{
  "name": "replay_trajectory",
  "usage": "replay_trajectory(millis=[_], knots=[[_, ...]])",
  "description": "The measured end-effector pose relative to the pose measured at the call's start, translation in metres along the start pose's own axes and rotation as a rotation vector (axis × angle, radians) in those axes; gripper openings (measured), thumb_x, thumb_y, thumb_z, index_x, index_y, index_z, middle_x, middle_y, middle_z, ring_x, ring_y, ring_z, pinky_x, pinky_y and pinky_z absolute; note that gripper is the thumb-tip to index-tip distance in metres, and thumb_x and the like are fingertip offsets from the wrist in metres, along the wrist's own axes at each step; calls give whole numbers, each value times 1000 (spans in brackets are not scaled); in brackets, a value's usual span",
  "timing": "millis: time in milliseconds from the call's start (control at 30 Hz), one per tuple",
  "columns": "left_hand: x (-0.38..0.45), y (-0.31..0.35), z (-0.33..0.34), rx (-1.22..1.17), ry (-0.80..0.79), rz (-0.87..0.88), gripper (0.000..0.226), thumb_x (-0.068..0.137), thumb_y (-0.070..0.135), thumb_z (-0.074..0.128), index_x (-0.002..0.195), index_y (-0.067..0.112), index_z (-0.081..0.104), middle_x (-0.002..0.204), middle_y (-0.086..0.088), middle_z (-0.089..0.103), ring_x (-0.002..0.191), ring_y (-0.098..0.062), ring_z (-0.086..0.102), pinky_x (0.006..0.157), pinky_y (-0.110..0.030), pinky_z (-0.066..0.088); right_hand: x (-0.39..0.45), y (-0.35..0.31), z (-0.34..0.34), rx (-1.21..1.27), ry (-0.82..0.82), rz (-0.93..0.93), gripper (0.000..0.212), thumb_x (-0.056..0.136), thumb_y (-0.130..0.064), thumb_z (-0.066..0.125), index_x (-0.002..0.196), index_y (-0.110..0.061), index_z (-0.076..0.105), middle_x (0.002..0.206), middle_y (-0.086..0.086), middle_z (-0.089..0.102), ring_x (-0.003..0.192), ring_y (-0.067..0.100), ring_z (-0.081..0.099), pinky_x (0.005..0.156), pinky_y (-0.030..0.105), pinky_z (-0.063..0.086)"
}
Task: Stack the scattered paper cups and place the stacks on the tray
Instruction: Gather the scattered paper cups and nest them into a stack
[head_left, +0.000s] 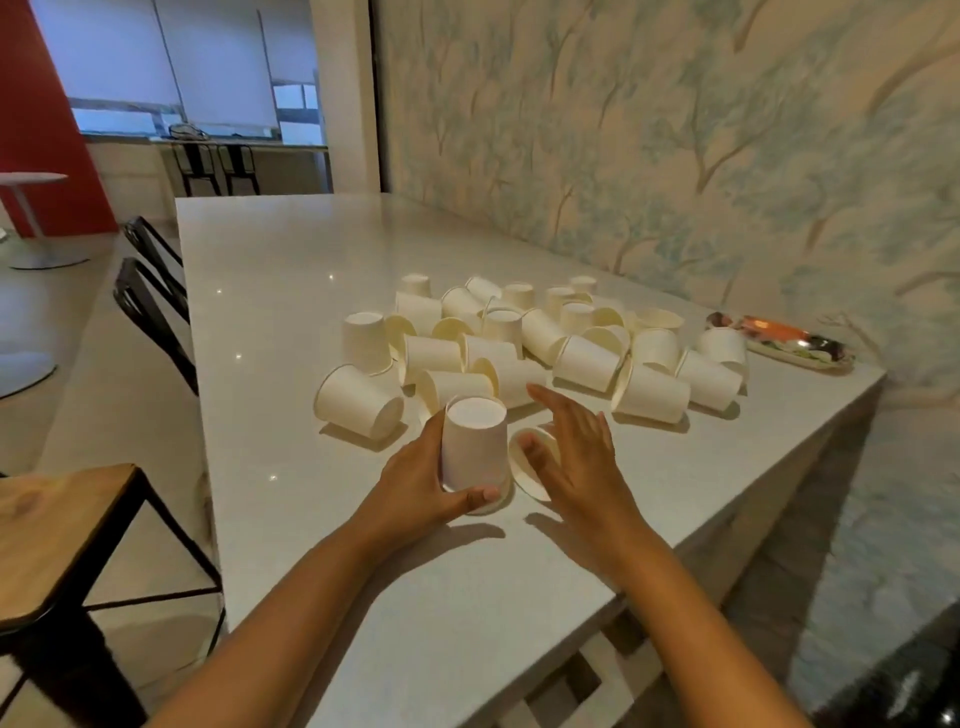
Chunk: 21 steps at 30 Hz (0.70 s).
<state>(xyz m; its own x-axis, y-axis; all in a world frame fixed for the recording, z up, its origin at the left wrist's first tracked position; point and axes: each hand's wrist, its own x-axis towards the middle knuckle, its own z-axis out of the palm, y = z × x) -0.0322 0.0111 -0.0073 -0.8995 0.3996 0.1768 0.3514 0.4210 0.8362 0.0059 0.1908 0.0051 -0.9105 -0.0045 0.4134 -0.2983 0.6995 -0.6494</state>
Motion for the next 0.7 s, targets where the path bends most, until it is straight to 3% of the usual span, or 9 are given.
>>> replay_trajectory(millis=[100,167,267,367,500,567,700], knots=[[0,1,-2,7,-20,10,76,55,77,59,116,68,16,132,28,39,124,-8,44,104,-39,42,4,9,1,215,87,173,44,78,-78,30,120,-65,27,140,-22,27,132,17,30,104,53,37],[0,1,-4,-16,-28,-1,81,56,74,60,125,57,21,137,20,42,124,-11,46,103,-43,43,9,14,-1,360,64,288,37,75,-74,44,109,-62,40,132,-19,33,124,19,38,95,49,47],[-1,3,-4,-27,-38,-20,85,57,70,63,130,50,24,138,18,43,124,-11,46,103,-44,43,18,22,-10,288,-6,335,38,77,-63,52,111,-45,48,133,-9,40,115,18,45,90,45,50],[-2,5,-5,-23,-45,-27,80,58,68,63,125,53,22,136,17,43,125,-13,46,104,-41,42,28,22,-20,86,-110,283,39,81,-59,51,114,-40,43,134,-4,44,107,14,45,78,28,41],[-3,7,-6,-40,-53,-32,81,53,70,62,122,53,23,138,14,43,124,-14,46,104,-44,42,30,17,-32,40,-307,235,65,73,-67,52,130,-40,35,136,-8,42,116,14,44,87,29,39],[-4,8,-6,-44,-61,-27,80,53,70,62,120,54,22,136,14,43,123,-14,46,104,-44,42,29,17,-40,45,-363,189,72,64,-68,57,129,-43,36,132,-11,43,116,12,46,91,30,44],[-3,6,-6,-36,-56,-20,71,58,68,64,115,60,24,130,19,45,120,-12,48,101,-38,44,31,15,-47,250,-240,200,65,61,-58,67,120,-45,42,120,-8,51,99,5,54,74,21,50]])
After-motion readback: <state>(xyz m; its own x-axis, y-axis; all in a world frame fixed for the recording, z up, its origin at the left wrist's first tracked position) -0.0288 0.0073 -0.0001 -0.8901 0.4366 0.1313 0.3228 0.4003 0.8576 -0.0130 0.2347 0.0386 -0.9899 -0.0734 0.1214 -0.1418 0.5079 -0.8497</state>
